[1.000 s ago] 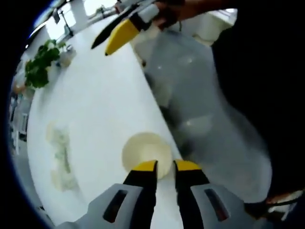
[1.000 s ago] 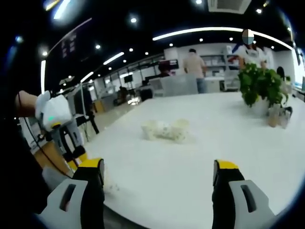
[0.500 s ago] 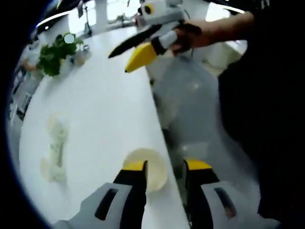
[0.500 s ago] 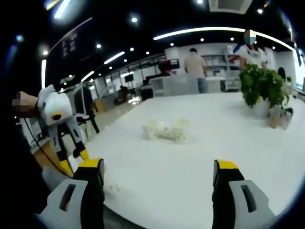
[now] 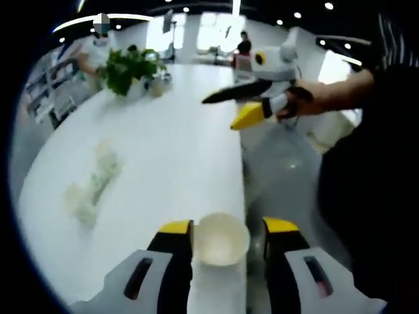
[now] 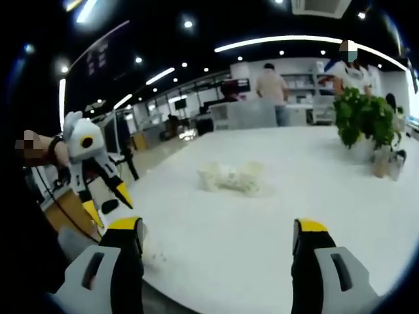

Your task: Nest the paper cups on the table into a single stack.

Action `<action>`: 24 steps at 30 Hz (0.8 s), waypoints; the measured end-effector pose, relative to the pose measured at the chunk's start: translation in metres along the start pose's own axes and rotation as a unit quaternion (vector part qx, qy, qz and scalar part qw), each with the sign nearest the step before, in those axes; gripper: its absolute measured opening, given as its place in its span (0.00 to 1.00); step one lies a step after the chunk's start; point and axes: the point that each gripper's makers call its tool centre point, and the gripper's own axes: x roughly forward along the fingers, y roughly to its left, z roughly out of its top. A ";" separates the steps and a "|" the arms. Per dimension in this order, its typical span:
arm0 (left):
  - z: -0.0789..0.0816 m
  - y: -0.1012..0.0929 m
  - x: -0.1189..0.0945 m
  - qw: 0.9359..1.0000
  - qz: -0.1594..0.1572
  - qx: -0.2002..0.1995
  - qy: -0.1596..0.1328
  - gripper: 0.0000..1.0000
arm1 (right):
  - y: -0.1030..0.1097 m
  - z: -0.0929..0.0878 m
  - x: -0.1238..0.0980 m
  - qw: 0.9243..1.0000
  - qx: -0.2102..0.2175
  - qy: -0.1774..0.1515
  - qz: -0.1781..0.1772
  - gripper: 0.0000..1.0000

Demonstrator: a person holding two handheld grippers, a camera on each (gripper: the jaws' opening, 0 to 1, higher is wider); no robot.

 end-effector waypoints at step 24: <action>-0.017 0.070 -0.048 0.978 0.153 -0.110 -0.091 0.78 | 0.005 0.001 0.007 1.000 -0.012 0.012 0.006 0.94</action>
